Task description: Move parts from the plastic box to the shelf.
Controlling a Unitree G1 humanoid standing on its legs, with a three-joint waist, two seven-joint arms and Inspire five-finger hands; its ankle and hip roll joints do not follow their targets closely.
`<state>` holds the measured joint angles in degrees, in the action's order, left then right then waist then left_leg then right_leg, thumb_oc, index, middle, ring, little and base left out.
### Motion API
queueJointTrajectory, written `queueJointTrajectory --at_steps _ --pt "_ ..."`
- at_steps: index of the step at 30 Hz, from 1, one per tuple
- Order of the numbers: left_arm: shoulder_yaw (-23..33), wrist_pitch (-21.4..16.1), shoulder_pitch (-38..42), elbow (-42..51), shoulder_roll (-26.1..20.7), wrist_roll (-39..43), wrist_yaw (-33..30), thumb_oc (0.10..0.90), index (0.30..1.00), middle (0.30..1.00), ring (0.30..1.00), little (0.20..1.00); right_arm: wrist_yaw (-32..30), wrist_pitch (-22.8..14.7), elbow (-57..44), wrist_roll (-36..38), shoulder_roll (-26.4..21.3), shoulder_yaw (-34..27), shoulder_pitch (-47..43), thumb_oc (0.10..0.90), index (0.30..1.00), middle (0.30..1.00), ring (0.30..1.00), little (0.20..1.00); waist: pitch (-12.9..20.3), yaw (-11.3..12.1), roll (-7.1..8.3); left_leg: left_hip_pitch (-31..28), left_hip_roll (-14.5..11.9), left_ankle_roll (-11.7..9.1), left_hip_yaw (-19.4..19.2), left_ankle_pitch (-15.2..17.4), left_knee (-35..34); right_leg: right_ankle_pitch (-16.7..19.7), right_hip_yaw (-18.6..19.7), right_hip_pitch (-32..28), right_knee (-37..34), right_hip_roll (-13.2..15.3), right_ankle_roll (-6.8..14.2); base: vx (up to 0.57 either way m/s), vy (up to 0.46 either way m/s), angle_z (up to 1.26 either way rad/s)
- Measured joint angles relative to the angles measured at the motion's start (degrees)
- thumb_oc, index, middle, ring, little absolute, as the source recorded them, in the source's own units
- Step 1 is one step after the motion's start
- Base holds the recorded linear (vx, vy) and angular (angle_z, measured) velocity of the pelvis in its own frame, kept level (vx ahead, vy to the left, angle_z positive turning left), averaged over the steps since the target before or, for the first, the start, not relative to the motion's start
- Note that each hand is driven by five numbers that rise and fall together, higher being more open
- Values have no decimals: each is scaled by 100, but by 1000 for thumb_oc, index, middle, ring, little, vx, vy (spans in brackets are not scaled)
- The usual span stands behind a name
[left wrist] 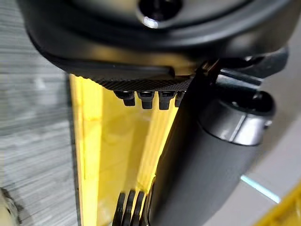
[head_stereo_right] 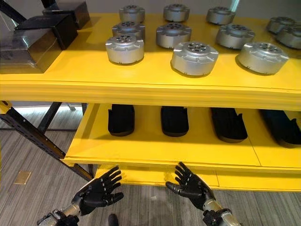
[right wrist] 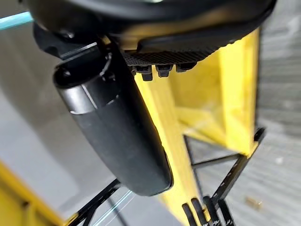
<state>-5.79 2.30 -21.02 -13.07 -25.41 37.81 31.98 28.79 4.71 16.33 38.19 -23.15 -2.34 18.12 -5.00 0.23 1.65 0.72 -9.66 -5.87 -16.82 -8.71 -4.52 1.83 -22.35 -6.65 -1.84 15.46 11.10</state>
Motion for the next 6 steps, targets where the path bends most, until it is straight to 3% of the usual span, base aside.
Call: queueJointTrajectory --at_steps 6 --pt "158 -23 -58 -102 1 -3 2 900 1000 1000 1000 1000 24 61 41 -218 12 -4 153 900 1000 1000 1000 1000 116 -14 100 -141 -13 0 -155 19 -22 76 160 -46 -84 -3 -1 -1 -4 -13"
